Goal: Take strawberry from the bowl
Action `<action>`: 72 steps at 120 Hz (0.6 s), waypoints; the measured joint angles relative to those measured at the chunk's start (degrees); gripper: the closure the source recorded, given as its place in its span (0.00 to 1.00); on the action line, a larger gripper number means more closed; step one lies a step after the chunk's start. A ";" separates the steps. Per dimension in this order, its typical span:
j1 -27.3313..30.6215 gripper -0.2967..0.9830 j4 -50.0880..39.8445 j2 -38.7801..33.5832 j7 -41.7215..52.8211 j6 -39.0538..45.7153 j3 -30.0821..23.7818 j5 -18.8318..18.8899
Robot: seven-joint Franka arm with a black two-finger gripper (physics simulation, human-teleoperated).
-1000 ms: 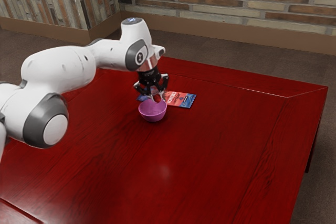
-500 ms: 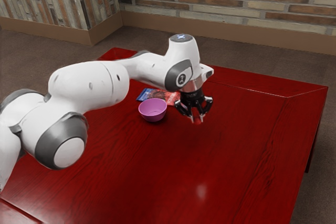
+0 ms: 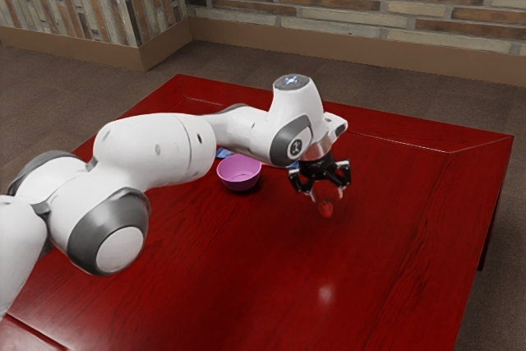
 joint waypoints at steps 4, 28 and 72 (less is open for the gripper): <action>-0.01 0.44 -0.03 -0.16 0.08 0.34 0.00 -0.06; 0.64 0.32 -5.47 -12.20 1.79 -5.99 0.86 1.10; 12.38 0.26 -19.13 -45.08 14.43 -31.33 5.96 7.20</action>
